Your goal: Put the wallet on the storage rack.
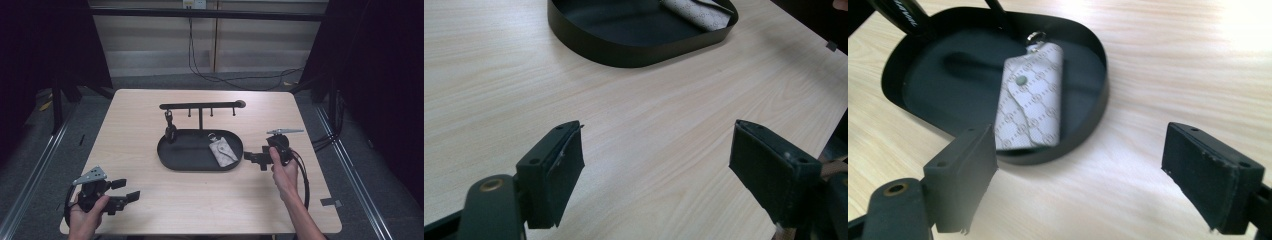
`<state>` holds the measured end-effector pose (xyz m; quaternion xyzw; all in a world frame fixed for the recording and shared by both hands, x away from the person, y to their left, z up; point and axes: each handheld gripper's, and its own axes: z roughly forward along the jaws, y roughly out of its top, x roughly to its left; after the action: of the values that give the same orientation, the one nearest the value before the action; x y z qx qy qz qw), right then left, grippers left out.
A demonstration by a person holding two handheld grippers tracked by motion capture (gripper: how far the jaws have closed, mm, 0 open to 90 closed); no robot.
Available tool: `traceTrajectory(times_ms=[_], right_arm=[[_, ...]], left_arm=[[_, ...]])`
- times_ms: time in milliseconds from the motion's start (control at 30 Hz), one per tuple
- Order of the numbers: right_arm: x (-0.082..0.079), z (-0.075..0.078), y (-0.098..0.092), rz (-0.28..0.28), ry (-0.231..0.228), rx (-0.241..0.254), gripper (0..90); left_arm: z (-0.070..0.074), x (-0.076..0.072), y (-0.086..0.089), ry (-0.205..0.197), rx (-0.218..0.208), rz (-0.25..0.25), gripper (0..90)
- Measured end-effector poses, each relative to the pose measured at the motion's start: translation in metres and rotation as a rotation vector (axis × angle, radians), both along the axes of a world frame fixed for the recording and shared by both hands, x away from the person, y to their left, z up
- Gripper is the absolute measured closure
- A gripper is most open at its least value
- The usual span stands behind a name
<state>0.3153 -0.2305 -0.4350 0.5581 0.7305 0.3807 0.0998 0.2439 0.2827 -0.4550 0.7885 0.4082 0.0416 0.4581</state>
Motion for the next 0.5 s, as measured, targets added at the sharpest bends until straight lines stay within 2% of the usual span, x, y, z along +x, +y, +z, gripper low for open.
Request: traceTrajectory(times_ms=[133, 267, 500], right_arm=[[-0.013, 0.003, -0.006, -0.024, -0.029, -0.031, 14.4], [-0.029, 0.004, -0.014, -0.036, -0.060, -0.040, 14.6], [-0.057, 0.002, -0.032, -0.053, -0.085, -0.068, 14.6]], left_arm=[[0.000, 0.000, 0.000, 0.004, 0.003, 0.003, 21.4], [0.000, 0.000, 0.001, 0.004, 0.007, 0.011, 21.4], [0.000, 0.000, 0.001, 0.004, 0.005, 0.021, 21.4]])
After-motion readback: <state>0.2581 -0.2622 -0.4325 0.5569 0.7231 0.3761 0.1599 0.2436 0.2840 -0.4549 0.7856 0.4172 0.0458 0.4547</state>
